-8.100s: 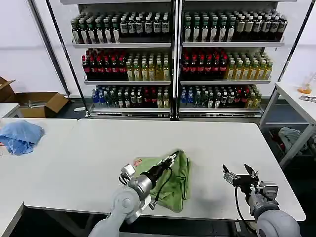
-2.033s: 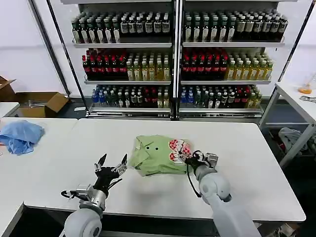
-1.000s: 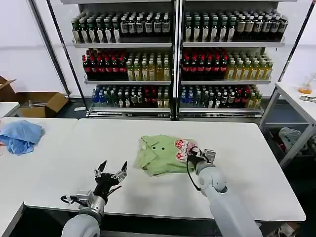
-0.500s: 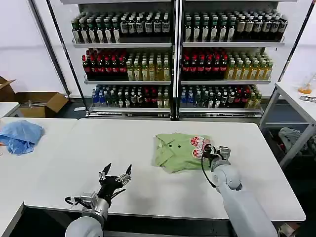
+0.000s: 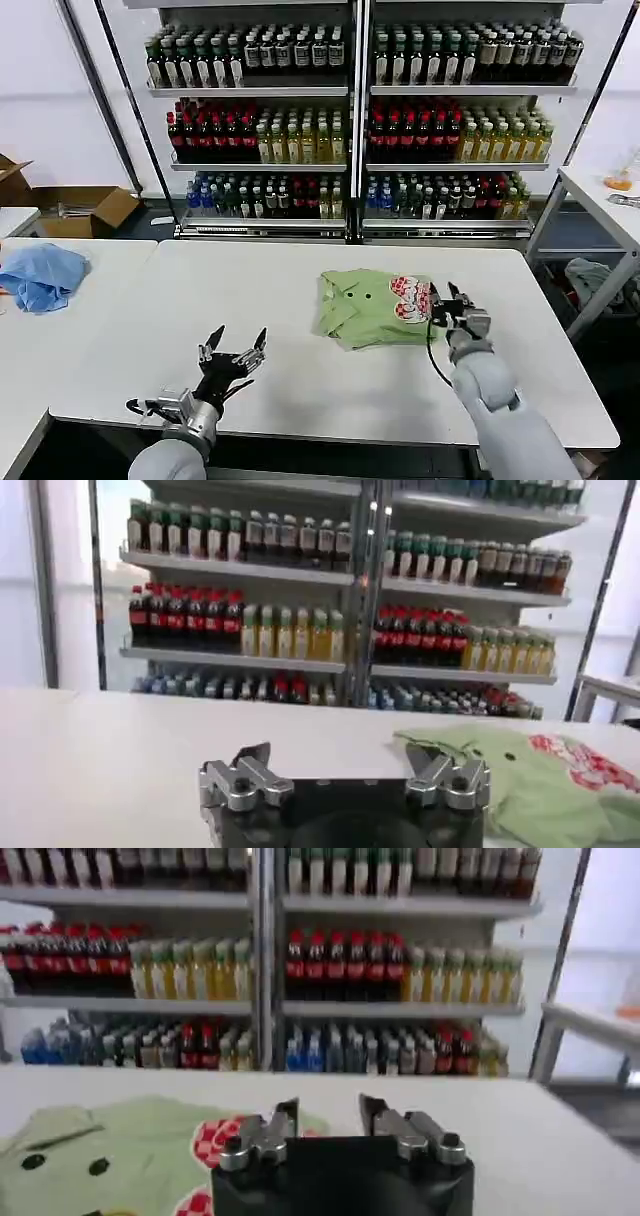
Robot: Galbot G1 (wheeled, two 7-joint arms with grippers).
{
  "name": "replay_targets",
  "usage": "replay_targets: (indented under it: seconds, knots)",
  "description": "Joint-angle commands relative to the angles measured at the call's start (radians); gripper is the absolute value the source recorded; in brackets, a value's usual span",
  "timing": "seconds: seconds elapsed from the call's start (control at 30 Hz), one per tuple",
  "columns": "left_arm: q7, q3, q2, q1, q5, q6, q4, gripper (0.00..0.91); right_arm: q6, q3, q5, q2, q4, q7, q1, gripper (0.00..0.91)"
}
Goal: Fold and organize the clothes.
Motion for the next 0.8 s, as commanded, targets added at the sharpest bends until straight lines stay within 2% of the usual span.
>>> replay_targets:
  seconds: [0.03,0.17,0.37,0.67,0.8]
  knots:
    - [0.002,-0.004,-0.01,0.014,0.002,-0.006,-0.029,0.907,0.212,0.217,-0.152,-0.015,0.393,-0.045,-0.439,0.907]
    - [0.004,-0.005,-0.015,0.025,0.005,-0.006,-0.047,0.907,0.216,0.295,-0.16,0.022,0.496,-0.063,-0.606,0.907]
    - [0.012,-0.011,-0.021,0.043,0.021,-0.008,-0.065,0.907,0.214,0.332,-0.147,0.086,0.575,-0.078,-0.71,0.907]
    - [0.034,-0.001,-0.031,0.072,0.041,-0.009,-0.096,0.907,0.228,0.34,-0.17,0.099,0.584,-0.109,-0.703,0.907]
    - [0.04,0.007,-0.037,0.077,0.051,-0.011,-0.103,0.907,0.25,0.338,-0.202,0.113,0.595,-0.097,-0.715,0.907]
